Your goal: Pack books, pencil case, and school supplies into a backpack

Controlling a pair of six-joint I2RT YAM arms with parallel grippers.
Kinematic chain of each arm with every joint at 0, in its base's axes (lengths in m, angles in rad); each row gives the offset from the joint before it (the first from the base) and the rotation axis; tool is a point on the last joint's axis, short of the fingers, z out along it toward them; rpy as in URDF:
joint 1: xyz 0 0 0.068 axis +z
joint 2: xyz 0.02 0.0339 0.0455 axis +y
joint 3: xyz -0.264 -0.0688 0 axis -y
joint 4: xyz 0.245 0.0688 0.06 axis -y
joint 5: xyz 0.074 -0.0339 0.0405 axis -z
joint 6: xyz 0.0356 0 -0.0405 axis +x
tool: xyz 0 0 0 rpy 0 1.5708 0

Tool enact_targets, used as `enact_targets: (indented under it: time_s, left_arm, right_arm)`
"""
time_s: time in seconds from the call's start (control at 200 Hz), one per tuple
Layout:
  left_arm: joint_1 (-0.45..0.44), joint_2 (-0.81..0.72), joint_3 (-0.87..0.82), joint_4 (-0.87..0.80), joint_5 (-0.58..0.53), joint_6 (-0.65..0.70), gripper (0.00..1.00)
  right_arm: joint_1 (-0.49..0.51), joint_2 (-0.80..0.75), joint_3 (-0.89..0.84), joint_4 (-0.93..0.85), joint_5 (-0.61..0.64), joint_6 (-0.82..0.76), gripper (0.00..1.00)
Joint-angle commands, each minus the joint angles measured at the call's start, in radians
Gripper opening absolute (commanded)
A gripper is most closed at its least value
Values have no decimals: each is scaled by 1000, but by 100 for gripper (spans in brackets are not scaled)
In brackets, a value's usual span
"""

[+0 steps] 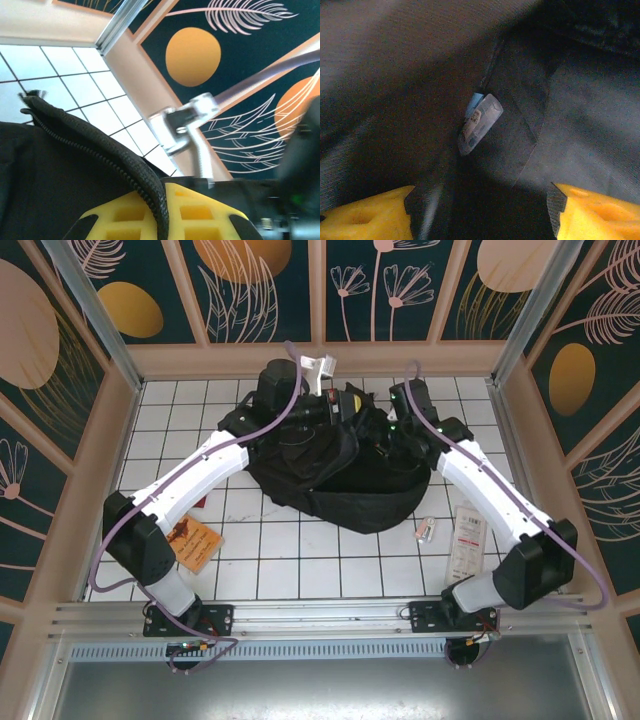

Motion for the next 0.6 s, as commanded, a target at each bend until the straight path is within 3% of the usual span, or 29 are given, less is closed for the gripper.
enact_targets:
  time_s: [0.0, 0.17, 0.37, 0.596]
  left_arm:
    - [-1, -21, -3, 49, -11, 38, 0]
    - [-1, -9, -24, 49, 6, 48, 0]
    - [-1, -10, -53, -18, -60, 118, 0]
    - [1, -52, -137, 4, -120, 138, 0]
  right_arm:
    - [-14, -88, -8, -69, 60, -67, 70]
    - [-61, -192, 5, -251, 211, -55, 70]
    - [-145, -260, -143, -494, 426, 13, 77]
    - [-174, -359, -374, -460, 424, 56, 76]
